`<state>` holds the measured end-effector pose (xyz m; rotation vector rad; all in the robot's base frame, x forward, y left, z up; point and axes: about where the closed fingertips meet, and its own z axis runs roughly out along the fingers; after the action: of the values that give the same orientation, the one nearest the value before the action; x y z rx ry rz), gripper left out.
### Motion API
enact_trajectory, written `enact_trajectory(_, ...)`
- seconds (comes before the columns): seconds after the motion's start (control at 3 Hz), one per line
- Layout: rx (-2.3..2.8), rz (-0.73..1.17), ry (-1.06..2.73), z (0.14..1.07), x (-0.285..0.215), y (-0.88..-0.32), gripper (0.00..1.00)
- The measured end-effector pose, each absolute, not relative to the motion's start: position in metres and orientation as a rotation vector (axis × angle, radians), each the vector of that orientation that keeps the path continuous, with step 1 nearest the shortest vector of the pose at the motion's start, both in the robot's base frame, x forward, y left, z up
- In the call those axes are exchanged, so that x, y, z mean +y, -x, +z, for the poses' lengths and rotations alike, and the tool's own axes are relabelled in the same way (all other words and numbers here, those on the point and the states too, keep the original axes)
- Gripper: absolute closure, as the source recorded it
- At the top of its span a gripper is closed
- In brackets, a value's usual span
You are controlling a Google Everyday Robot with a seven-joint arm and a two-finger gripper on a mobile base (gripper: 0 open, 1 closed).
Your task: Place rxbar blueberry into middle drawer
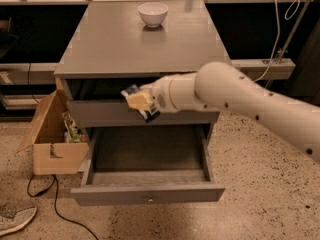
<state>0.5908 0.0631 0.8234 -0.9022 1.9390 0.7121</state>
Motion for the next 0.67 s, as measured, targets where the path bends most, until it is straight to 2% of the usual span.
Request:
enact_trajectory(0.33,2.108,0.725,0.832,0.7381,0.0593,-0.5771,1.0)
enact_trajectory(0.67,2.128,0.731,0.824,0.7309,0.0593,-0.5731,1.0)
